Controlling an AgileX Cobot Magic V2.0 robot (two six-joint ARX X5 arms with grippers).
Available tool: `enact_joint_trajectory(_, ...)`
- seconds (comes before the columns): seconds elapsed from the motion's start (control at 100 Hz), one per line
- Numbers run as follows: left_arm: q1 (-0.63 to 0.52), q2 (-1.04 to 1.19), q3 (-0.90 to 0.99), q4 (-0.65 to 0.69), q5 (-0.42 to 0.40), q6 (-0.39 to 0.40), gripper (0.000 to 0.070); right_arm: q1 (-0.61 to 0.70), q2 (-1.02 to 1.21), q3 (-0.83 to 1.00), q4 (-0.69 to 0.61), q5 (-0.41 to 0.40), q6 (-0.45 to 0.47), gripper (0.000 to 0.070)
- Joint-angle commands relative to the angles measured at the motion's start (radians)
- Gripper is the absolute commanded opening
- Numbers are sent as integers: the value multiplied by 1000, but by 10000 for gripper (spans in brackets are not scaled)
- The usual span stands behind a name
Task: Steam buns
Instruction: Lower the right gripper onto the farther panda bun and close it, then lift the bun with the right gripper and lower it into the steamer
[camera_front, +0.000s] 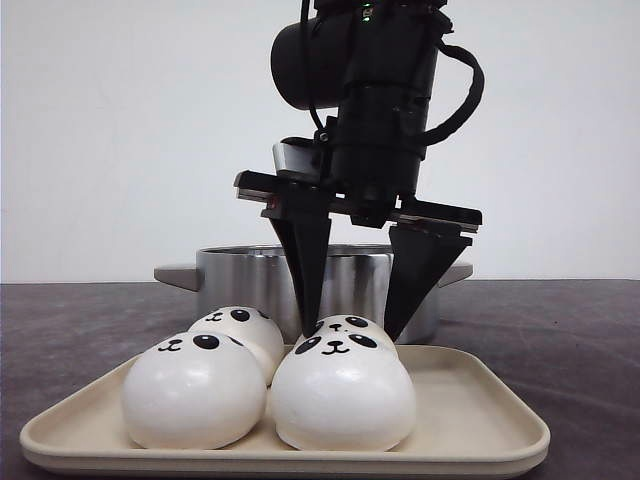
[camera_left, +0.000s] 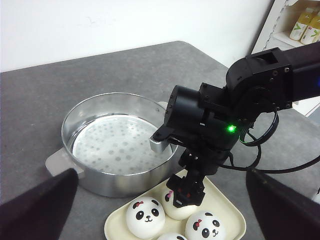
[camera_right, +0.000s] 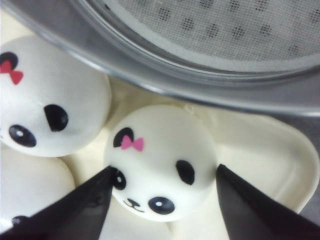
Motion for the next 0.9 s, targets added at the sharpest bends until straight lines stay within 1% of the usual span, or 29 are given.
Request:
enact_joint_trajectory(0.0,-5,5,17,11,-4,13,700,11,35,19,-13,-2,4,367)
enact_joint_trajectory(0.14,-5,5,17,10,-4,13,700,16,66,19,-22,-21,12,364)
enact_joint_trajectory(0.19,-5,5,17,10,-4,13,700,17,72,19,-21,-23,14,331)
enact_joint_trajectory(0.23,-5,5,16,8,-4,13,700,18,72,19,-20,-19,14,260)
enact_joint_trajectory(0.32,-5,5,17,7,-4,13,700,25,72,19,-13,-12,13,0)
enact_joint_trajectory(0.45,-5,5,17,8,-4,13,700,27,44,21,-21,6,10,1)
enact_joint_trajectory(0.62,-5,5,16,10,-4,13,700,50,-87,39,-21,2,9,1)
enact_joint_trajectory(0.74,-5,5,17,16,-4,13,700,74,-201,90,-76,-7,-15,1)
enact_joint_trajectory(0.82,-5,5,17,25,-4,13,700,80,-262,148,-103,16,-39,1)
enact_joint_trajectory(0.89,-5,5,17,37,-4,12,700,80,-296,212,-93,83,-44,1)
